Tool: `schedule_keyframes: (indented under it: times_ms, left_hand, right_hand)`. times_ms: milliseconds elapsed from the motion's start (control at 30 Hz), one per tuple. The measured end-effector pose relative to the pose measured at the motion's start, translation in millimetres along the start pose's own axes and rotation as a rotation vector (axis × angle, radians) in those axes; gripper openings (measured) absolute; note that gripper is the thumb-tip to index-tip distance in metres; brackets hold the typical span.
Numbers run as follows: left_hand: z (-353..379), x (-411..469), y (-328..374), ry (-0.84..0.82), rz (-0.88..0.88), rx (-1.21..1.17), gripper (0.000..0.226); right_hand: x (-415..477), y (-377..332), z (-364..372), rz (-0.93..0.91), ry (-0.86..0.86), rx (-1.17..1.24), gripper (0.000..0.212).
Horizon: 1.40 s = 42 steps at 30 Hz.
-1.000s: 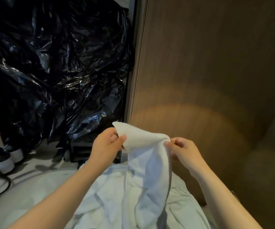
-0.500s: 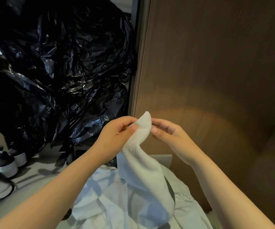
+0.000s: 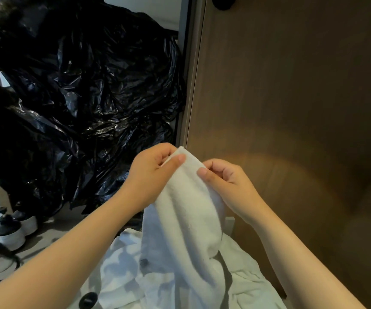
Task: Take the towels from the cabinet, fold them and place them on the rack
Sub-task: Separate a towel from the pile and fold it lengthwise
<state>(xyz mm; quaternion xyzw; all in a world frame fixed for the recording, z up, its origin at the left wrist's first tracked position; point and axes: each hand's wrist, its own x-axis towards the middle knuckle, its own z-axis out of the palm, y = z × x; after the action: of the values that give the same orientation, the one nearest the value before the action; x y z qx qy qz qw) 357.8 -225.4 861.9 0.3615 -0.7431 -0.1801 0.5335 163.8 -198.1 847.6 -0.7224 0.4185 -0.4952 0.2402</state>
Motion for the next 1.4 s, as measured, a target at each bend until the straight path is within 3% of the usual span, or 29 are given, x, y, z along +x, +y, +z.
schedule_keyframes:
  times_ms: [200, 367, 500, 667, 833, 1033, 1200, 1400]
  left_hand:
    - [-19.5, 5.7, -22.0, 0.192, -0.073, 0.088, 0.022]
    - [-26.7, -1.2, -53.3, 0.228, -0.206, 0.162, 0.029]
    - [-20.9, -6.0, -64.4, 0.196, -0.241, 0.225, 0.03]
    - [-19.3, -3.7, -55.3, 0.229, -0.186, 0.235, 0.022]
    - [-13.0, -13.9, -35.2, 0.203, -0.113, 0.196, 0.009]
    - [-0.9, -41.2, -10.0, 0.016, -0.101, 0.049, 0.012]
    - [7.5, -60.4, -13.7, -0.232, -0.149, -0.007, 0.045]
    - [7.5, -65.8, -16.4, -0.238, -0.134, -0.057, 0.01]
  right_hand:
    - [-30.5, 34.0, -20.9, 0.22, -0.018, -0.208, 0.037]
    - [-61.2, 65.3, -40.9, 0.228, 0.069, -0.263, 0.044]
    - [-50.2, 47.6, -44.8, 0.087, 0.271, -0.279, 0.032]
    - [-21.8, -15.5, -63.0, -0.256, 0.455, -0.437, 0.027]
    - [-13.5, -30.1, -52.2, -0.234, 0.309, -0.567, 0.019]
    - [-24.1, -17.5, -19.8, -0.15, 0.174, -0.463, 0.023]
    - [-28.9, -13.0, -1.3, -0.103, 0.099, -0.347, 0.022]
    - [-32.2, -7.9, 5.2, -0.015, 0.05, -0.247, 0.018]
